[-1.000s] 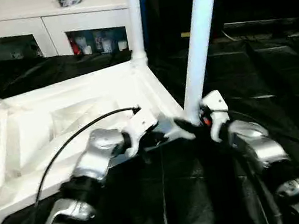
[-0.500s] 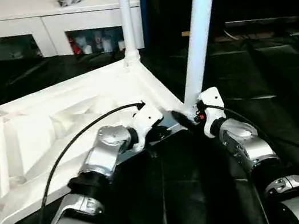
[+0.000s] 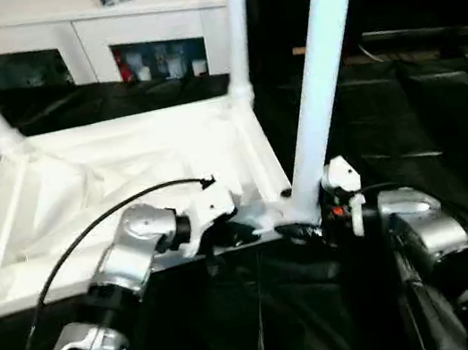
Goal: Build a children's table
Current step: Rotate leg to tighten
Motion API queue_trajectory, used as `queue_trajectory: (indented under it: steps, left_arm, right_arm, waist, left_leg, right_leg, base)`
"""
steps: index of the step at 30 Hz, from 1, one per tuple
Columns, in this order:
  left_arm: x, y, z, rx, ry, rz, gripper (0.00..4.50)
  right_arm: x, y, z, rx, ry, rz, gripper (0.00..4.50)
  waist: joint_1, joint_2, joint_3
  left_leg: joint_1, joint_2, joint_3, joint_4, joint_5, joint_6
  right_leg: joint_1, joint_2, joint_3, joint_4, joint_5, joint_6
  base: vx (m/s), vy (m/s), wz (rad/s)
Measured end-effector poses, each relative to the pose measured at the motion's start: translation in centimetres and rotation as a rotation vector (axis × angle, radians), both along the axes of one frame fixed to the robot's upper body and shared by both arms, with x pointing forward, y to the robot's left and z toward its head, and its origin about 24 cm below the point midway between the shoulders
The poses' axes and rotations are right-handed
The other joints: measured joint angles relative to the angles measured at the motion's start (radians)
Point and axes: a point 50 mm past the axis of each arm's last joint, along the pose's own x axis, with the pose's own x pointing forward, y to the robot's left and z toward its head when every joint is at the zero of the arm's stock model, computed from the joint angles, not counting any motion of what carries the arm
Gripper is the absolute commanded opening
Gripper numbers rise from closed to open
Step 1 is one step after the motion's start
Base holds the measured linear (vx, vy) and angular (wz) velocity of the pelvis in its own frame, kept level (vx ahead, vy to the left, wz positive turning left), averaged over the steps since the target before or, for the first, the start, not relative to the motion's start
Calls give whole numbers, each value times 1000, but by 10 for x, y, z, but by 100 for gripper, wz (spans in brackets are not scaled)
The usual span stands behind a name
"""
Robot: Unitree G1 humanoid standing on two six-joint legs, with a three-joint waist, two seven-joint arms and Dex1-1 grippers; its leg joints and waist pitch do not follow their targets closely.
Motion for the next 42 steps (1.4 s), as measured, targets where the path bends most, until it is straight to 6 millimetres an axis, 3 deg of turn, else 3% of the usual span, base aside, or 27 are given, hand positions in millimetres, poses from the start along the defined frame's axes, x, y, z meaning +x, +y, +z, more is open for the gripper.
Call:
queue_trajectory:
  steps: [4, 10, 16, 21, 26, 32, 35, 42]
  left_arm:
    - [-5, 7, 1, 6, 30, -54, 0]
    - [-8, 11, 1, 9, 48, -80, 0]
    - [-8, 9, 1, 5, 44, -67, 0]
    - [4, -1, -3, -9, -2, 71, 0]
    - [15, -16, -5, -8, -45, 217, 0]
    - [23, -32, -5, -14, -58, 327, 0]
    - [24, -34, -5, -16, -59, 328, 0]
    - [21, -29, -4, -16, -61, 290, 0]
  right_arm:
    - [-6, -1, 2, -26, 17, 116, 333]
    - [-9, -1, 2, -29, 27, 155, 286]
    - [-10, 2, 1, -3, 33, 137, 277]
    - [2, 1, -6, 20, 1, -137, 277]
    - [21, 11, -10, 28, -15, -441, 276]
    - [35, 21, -10, 38, -17, -679, 276]
    - [35, 21, -10, 44, -26, -693, 345]
    - [32, 23, -10, 55, -46, -629, 395]
  waist:
    - [4, -3, 2]
    - [3, -4, 2]
    - [6, -4, 2]
    - [-1, -4, 2]
    - [-23, -4, 1]
    - [-26, 1, -1]
    - [-24, 3, -3]
    - [-25, 3, -2]
  left_leg:
    - [0, 0, 0, 0, 0, 0]
    - [-1, 0, 0, 1, 0, 0]
    - [-1, 0, 0, 1, 0, 0]
    - [3, 0, 0, 1, -2, -3]
    - [5, -1, 0, 1, -2, -3]
    - [5, -1, 0, 1, -2, -3]
    - [5, -1, 0, 1, -2, -3]
    - [4, -1, 0, 0, -2, -3]
  right_leg:
    - [0, 0, 0, 0, 0, 0]
    - [0, 0, 0, 0, 0, 0]
    - [0, 0, 0, 0, -1, 0]
    - [3, -1, 1, 0, 0, -1]
    - [3, -1, 1, 0, -1, 1]
    - [3, -1, 1, 0, 3, -3]
    - [3, -1, 1, 0, 3, -3]
    - [2, 0, 1, 0, 2, -2]
  base:
    - [0, 0, 0]
    - [0, 0, 0]
    - [0, 0, 0]
    - [0, 0, 0]
    - [0, 0, 0]
    - [0, 0, 0]
    - [0, 0, 0]
    - [0, 0, 0]
